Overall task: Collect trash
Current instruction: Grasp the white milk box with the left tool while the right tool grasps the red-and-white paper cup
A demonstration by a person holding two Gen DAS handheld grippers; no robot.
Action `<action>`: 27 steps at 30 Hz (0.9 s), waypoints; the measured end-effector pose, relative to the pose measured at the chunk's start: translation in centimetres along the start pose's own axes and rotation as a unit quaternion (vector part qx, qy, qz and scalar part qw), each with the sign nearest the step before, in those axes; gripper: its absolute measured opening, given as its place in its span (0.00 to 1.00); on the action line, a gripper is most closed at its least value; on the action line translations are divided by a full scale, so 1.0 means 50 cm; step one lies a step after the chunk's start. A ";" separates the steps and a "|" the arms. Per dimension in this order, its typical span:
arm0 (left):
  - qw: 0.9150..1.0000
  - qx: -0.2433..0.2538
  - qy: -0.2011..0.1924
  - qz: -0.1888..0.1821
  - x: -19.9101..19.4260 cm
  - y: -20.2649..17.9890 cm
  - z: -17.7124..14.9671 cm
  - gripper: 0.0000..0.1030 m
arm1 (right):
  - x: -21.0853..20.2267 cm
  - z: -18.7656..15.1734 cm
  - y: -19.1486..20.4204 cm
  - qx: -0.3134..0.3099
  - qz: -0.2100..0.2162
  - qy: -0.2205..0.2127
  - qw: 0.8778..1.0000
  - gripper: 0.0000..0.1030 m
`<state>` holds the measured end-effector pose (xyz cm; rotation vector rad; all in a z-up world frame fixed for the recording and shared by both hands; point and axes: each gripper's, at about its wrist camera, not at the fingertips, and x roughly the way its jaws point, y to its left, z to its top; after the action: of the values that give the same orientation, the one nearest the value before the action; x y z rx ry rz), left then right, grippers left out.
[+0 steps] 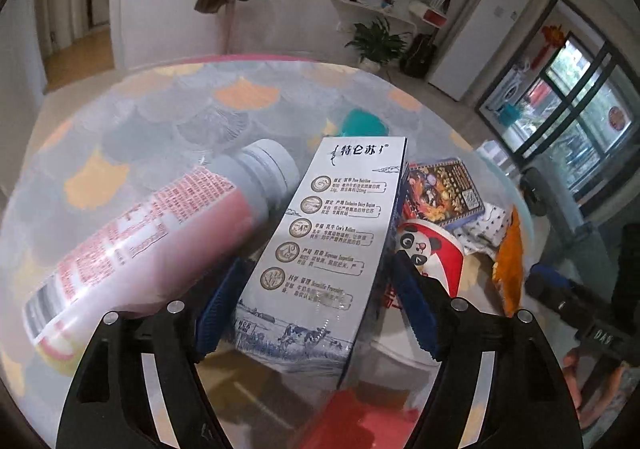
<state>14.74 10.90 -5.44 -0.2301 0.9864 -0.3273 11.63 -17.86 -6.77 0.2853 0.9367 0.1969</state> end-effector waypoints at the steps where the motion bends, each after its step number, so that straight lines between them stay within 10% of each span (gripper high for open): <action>1: 1.000 -0.005 0.000 -0.007 0.002 0.003 0.001 0.71 | 0.003 -0.002 0.003 -0.003 0.001 0.002 1.000 0.78; 13: 0.997 -0.035 -0.014 -0.066 -0.006 0.008 -0.021 0.50 | 0.058 -0.017 0.054 -0.027 -0.045 0.018 0.998 0.85; 20: 0.995 -0.037 -0.059 -0.078 -0.072 0.005 -0.026 0.49 | -0.027 -0.009 0.088 -0.040 0.009 -0.065 0.997 0.85; 27: 0.992 -0.035 -0.097 -0.072 -0.139 0.000 -0.046 0.49 | 0.034 -0.002 0.189 -0.092 0.057 -0.019 0.994 0.71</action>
<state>9.26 13.38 -1.25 -0.3911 0.7914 -0.3945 12.14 -8.42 -5.07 0.1714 0.8583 0.3783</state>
